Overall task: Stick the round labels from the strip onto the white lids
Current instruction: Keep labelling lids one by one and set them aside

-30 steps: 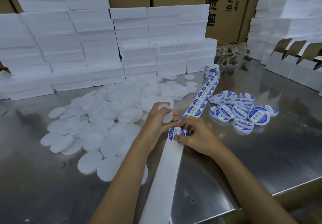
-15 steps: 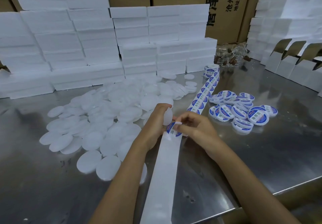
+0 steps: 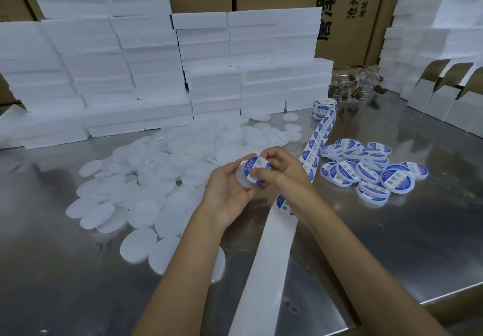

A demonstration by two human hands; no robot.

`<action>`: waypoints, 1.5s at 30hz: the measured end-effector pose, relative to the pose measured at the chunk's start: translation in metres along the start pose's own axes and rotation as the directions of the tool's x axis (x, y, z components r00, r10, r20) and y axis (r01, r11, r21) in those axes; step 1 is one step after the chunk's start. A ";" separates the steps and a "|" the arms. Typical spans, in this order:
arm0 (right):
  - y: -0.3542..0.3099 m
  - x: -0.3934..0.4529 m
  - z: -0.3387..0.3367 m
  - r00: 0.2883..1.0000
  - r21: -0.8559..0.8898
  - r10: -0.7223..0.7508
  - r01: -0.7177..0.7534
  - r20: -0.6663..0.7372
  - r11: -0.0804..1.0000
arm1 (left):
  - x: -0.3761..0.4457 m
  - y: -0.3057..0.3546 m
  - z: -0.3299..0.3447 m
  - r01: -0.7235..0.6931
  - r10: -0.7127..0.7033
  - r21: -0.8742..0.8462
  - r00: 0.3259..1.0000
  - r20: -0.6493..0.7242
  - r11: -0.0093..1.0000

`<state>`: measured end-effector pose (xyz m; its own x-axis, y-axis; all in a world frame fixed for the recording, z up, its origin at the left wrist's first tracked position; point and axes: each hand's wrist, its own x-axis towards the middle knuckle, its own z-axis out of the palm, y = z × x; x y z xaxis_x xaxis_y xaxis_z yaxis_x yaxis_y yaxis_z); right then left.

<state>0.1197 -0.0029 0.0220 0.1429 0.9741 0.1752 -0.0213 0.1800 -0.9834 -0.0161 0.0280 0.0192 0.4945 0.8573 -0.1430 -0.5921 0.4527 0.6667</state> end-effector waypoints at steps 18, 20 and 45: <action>0.021 0.004 0.010 0.981 -0.145 -0.152 0.135 -0.118 0.980 | 0.000 -0.008 0.012 -0.043 0.053 0.083 0.992 -0.117 0.996; 0.023 0.003 0.012 0.969 -0.245 -0.194 0.153 -0.154 0.957 | 0.001 -0.008 0.012 -0.045 0.052 0.063 0.991 -0.120 0.997; 0.025 -0.004 0.003 0.937 -0.630 -0.278 0.086 -0.213 0.772 | -0.003 -0.011 0.022 0.007 -0.007 -0.021 1.000 0.003 1.000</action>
<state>0.1153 -0.0016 -0.0028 0.3507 0.8331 0.4277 0.6192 0.1364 -0.7733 0.0023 0.0149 0.0282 0.5007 0.8533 -0.1457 -0.6018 0.4641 0.6499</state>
